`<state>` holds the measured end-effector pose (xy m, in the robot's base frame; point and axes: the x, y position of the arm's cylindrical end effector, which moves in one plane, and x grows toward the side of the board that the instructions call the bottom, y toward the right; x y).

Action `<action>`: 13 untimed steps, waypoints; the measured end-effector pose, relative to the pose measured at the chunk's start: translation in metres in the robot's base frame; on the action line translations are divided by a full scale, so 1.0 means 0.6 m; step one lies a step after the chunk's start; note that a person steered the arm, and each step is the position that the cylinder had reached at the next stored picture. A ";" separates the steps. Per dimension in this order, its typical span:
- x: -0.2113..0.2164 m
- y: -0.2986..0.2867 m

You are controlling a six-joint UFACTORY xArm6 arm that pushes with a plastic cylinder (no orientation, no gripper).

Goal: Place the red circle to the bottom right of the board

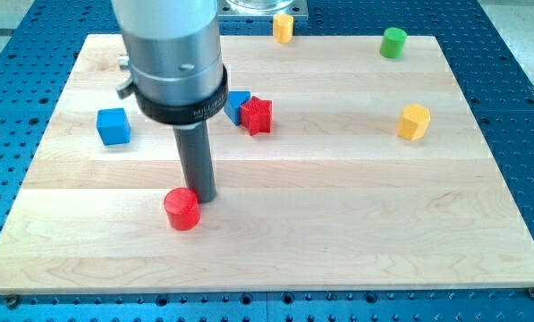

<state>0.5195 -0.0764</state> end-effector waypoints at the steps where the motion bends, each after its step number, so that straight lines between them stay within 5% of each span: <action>1: -0.024 -0.044; 3: 0.021 -0.126; 6: 0.116 0.169; 8: 0.082 0.129; 10: 0.081 0.239; 11: 0.051 0.202; 13: 0.131 0.376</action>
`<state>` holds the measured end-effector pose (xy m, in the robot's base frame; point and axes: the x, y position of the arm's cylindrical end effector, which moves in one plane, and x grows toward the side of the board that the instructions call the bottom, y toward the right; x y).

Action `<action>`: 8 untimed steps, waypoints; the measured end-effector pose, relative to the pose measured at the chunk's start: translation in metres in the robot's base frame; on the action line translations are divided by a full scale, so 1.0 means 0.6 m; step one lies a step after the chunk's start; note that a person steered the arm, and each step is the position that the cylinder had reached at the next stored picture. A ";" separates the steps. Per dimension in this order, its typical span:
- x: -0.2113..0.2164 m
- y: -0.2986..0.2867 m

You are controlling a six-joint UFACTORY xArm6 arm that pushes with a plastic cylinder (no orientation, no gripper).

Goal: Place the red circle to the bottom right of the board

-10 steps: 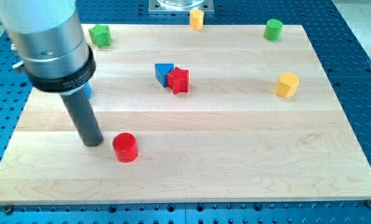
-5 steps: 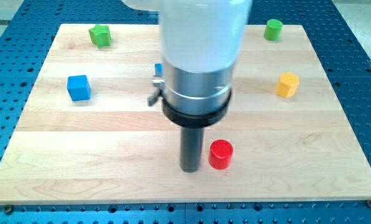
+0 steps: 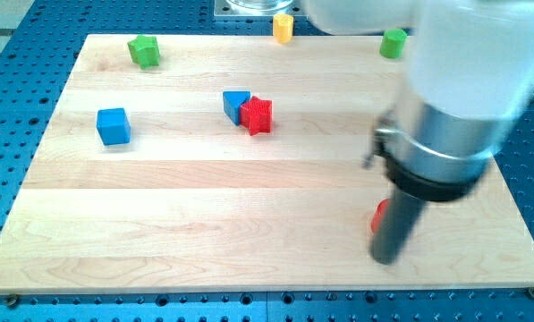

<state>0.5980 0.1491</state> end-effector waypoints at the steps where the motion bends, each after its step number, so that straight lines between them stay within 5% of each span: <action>1: -0.016 -0.016; 3: -0.066 -0.204; 6: -0.099 -0.090; 8: -0.008 0.063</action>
